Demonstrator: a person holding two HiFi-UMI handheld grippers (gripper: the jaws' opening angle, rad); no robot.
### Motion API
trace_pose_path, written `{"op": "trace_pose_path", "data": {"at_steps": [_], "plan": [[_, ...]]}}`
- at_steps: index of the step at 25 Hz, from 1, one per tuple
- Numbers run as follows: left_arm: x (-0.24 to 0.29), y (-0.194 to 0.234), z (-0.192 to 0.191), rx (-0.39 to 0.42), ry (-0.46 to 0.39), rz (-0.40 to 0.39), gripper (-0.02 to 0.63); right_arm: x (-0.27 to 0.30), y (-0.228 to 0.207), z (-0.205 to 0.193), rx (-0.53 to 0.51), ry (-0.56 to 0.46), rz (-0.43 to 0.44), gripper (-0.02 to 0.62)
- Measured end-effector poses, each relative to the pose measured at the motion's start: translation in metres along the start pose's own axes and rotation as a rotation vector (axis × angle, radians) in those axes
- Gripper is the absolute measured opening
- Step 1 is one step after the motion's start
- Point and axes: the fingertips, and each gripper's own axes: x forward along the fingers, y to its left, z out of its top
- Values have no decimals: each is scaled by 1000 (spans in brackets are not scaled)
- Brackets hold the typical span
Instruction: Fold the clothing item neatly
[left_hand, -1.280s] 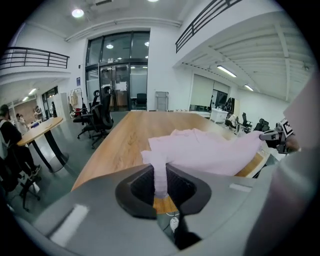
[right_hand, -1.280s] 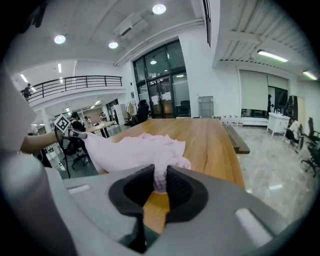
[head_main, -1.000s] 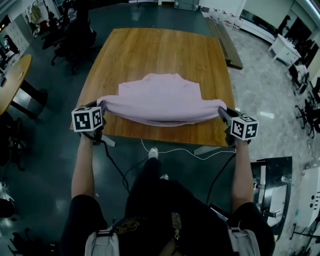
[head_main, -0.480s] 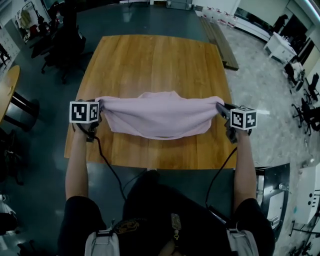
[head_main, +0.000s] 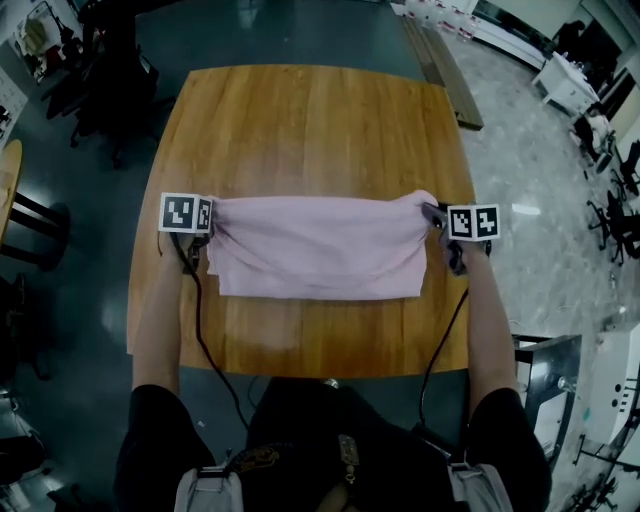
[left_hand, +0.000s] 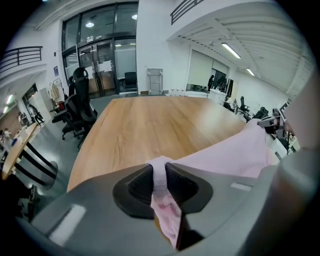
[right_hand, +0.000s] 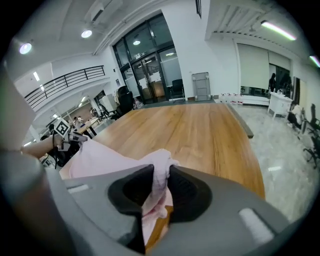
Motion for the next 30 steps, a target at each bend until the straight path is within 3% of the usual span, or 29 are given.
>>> {"op": "trace_pose_path", "data": {"at_steps": [2, 6, 10, 13, 17, 22, 25, 27, 30], "plan": [[15, 8, 6, -20, -12, 14, 95, 14, -6, 4, 39, -34, -16, 87], [15, 18, 20, -59, -82, 32, 147, 13, -21, 25, 101, -162, -71, 222], [-5, 30, 28, -62, -153, 77, 146, -10, -32, 37, 83, -246, -129, 225], [-11, 5, 30, 28, -155, 20, 146, -20, -31, 37, 65, -268, -113, 225], [-12, -44, 37, 195, -153, -52, 146, -13, 20, 31, -80, -230, 8, 209], [20, -82, 22, 338, -101, -82, 146, 23, 65, 5, -215, -123, 53, 88], [47, -69, 13, 361, -52, -14, 130, 51, 52, -7, -183, -62, 25, 86], [60, -51, 3, 343, -8, 34, 80, 65, 42, -16, -158, -21, 7, 86], [69, -31, -11, 301, 22, 57, 54, 75, 38, -25, -154, 2, -5, 83]]}}
